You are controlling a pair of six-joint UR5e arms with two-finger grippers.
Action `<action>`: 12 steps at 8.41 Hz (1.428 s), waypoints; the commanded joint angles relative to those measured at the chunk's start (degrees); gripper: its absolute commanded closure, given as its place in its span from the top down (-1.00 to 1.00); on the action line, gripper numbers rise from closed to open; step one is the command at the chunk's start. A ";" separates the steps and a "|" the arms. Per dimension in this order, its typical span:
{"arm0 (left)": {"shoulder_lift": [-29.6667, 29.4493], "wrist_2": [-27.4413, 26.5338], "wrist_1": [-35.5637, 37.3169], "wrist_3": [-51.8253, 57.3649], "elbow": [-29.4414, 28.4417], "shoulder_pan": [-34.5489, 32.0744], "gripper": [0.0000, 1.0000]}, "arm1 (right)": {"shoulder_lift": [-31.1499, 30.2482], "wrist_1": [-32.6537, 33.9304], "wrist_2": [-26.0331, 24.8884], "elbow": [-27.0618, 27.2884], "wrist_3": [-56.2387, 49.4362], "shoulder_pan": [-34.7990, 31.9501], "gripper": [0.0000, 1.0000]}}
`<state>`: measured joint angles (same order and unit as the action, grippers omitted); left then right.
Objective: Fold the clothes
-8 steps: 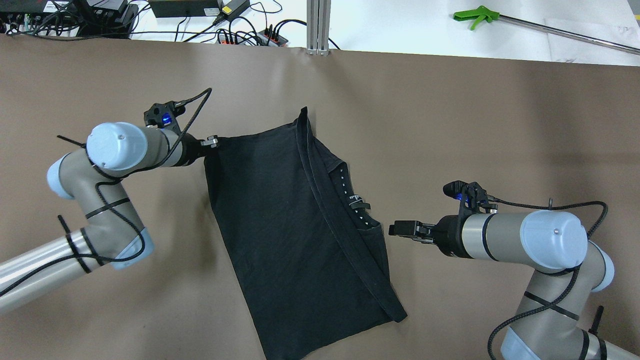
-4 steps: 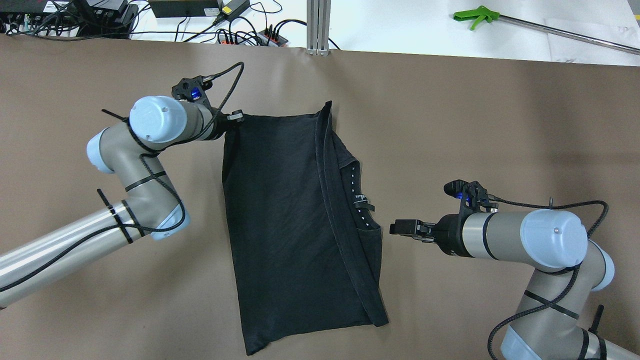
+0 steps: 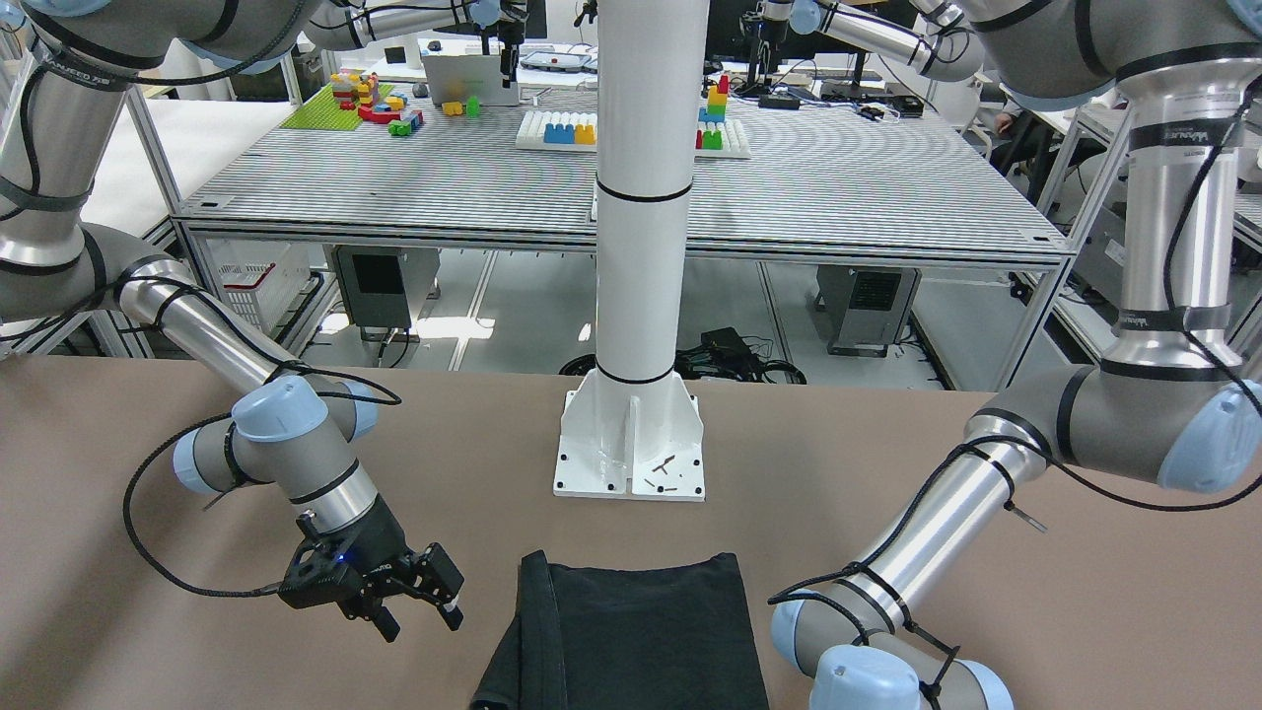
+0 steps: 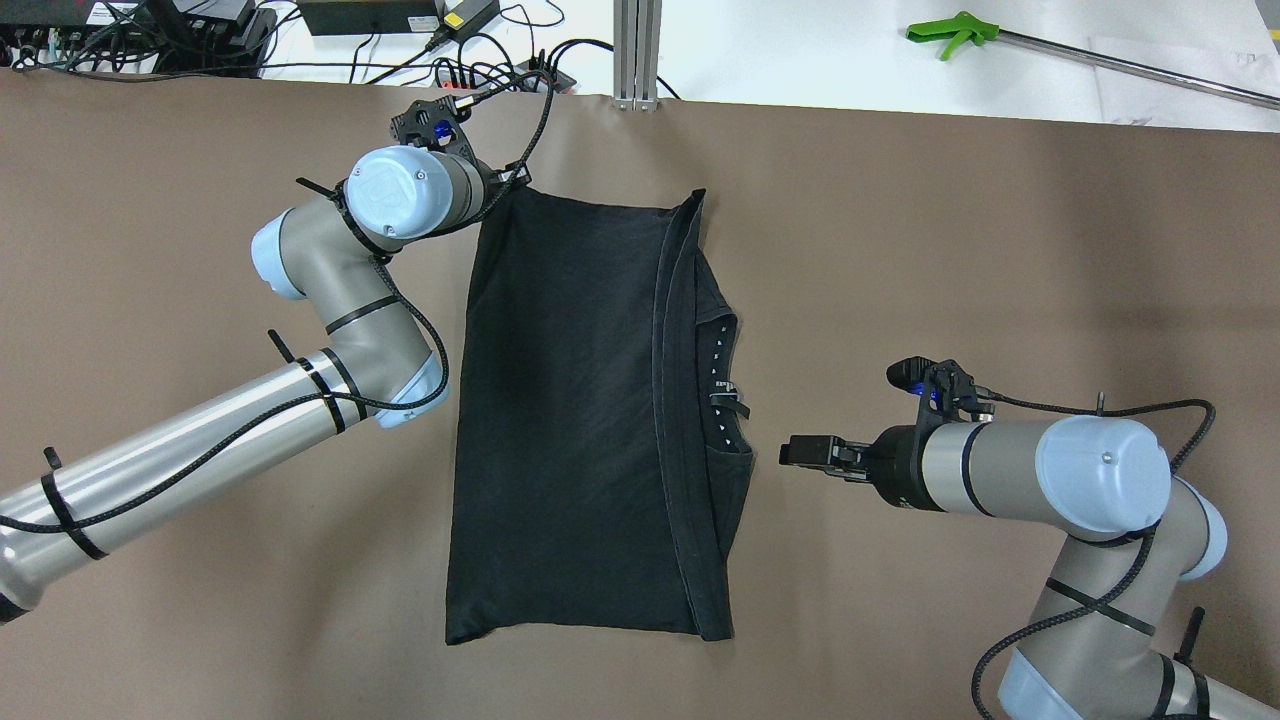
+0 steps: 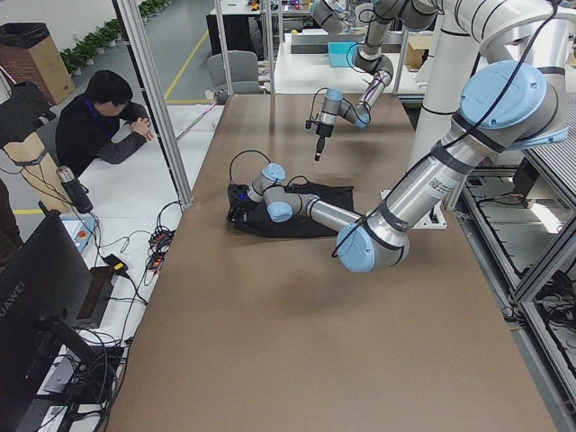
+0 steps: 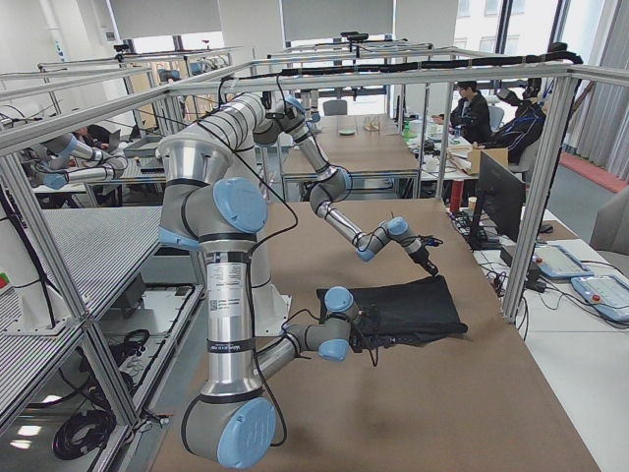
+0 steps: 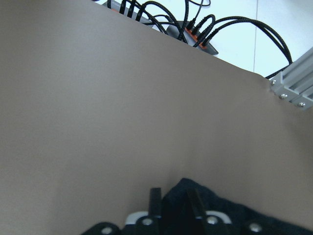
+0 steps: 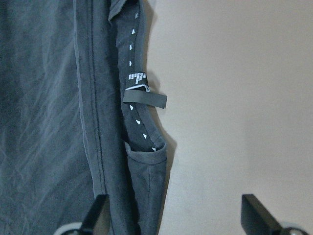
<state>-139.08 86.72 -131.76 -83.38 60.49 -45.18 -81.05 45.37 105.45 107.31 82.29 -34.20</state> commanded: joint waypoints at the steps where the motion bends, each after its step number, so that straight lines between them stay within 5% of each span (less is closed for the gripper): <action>1: -0.49 2.81 0.19 0.49 0.33 -2.88 0.90 | 6.40 10.56 -3.47 0.00 -0.20 0.01 0.89; 3: 0.38 6.34 -0.25 0.94 1.38 -4.56 0.90 | 11.43 19.12 -8.12 0.00 -6.59 0.01 0.89; 5: 7.20 8.46 -0.34 5.31 10.21 -4.91 0.90 | 14.59 19.14 -13.76 -2.71 -7.58 0.01 0.89; 8: 8.12 8.55 -0.25 5.60 12.11 -4.83 0.90 | 14.26 18.71 -11.16 -0.54 -10.57 1.49 0.88; 9: 7.95 8.47 -0.25 5.68 12.11 -4.83 0.90 | 13.39 18.96 -10.44 1.48 -12.84 5.42 0.88; 12: 8.12 8.20 -0.16 5.77 12.20 -4.91 0.90 | 8.55 18.97 -20.33 4.22 -22.07 18.25 0.86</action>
<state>-131.11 95.10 -131.97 -77.64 72.64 -50.01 -70.22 64.32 91.09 110.20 65.28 -23.44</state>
